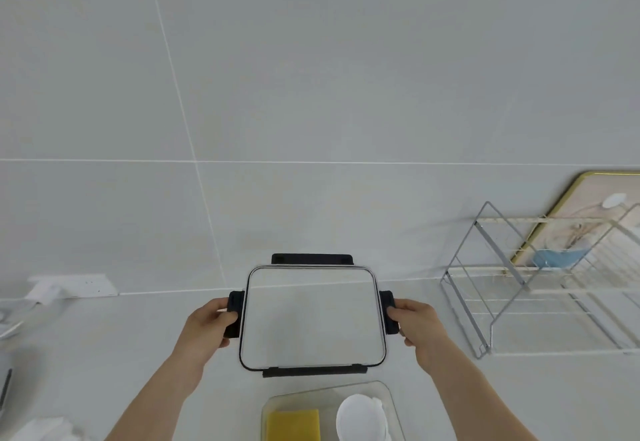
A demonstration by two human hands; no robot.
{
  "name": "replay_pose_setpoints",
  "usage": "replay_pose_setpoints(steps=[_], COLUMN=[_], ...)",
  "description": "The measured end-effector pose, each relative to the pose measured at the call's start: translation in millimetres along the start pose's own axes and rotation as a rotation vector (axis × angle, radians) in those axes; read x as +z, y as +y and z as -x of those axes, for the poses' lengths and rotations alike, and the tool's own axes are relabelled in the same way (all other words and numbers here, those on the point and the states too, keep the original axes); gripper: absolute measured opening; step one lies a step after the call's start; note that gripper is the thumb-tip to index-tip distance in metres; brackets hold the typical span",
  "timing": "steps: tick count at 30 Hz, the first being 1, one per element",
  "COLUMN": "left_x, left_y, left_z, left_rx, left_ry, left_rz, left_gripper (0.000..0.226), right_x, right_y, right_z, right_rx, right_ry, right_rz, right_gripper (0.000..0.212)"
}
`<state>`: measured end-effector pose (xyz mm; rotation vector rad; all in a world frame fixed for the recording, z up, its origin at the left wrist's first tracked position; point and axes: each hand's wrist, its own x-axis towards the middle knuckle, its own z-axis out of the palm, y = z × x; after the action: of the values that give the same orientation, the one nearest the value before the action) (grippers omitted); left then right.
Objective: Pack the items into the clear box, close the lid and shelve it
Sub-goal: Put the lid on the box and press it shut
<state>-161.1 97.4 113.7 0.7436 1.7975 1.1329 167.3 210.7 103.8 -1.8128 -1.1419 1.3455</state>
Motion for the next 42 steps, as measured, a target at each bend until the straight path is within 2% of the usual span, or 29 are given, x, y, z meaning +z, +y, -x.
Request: replay_pose_setpoints(steps=[4, 8, 14, 18, 21, 23, 26, 28, 30, 32, 37, 42], left_x=[-24.7, -38.5, -37.7, -28.9, -18.6, -10.7, 3.2, 11.6, 17.6, 22.9, 33.0, 30.9], left_y=[-6.5, -17.9, -33.8, -43.8, -50.4, -53.3, -56.3, -59.4, -65.2, -71.6, -95.4, -120.1], left_z=[37.8, 63.8, 90.0, 101.6, 108.9, 113.2, 117.8, 123.2, 128.0, 132.6, 141.4, 142.6], left_rx=[0.083, 0.142, 0.146, 0.131, 0.093, 0.062, -0.016, -0.084, -0.141, -0.177, -0.15, -0.178], left_ry=[-0.065, -0.121, -0.161, -0.18, -0.173, -0.172, -0.148, -0.114, -0.077, -0.056, -0.045, -0.029], left_rz=[-0.025, -0.053, -0.024, 0.061, 0.132, 0.126, 0.132, 0.158, 0.179, 0.178, 0.014, -0.048], left_gripper=[0.02, 0.017, 0.017, 0.014, 0.021, 0.023, 0.036, 0.047, 0.05, 0.043, 0.005, 0.012], right_x=[-10.0, -14.7, -28.5, -36.0, -38.8, -41.4, -44.7, -45.0, -45.0, -44.3, -40.9, -41.5], right_y=[6.2, 20.1, 40.5, 54.2, 60.0, 66.8, 78.9, 86.5, 94.9, 103.4, 122.9, 143.1], right_z=[41.8, 77.6, 98.2, 90.8, 84.0, 80.7, 75.7, 72.6, 70.0, 69.5, 75.5, 77.3], right_rx=[-0.046, -0.093, -0.092, -0.034, 0.062, 0.031, -0.022, -0.024, -0.029, -0.018, 0.036, 0.013], right_ry=[-0.059, -0.182, -0.3, -0.256, -0.218, -0.207, -0.14, -0.102, -0.084, -0.092, -0.105, -0.023], right_rz=[-0.04, -0.211, -0.364, -0.523, -0.63, -0.51, -0.26, -0.203, -0.171, -0.156, -0.086, -0.018], right_gripper=[0.014, 0.011, 0.015, 0.03, 0.015, 0.013, 0.026, 0.032, 0.031, 0.032, 0.035, 0.028])
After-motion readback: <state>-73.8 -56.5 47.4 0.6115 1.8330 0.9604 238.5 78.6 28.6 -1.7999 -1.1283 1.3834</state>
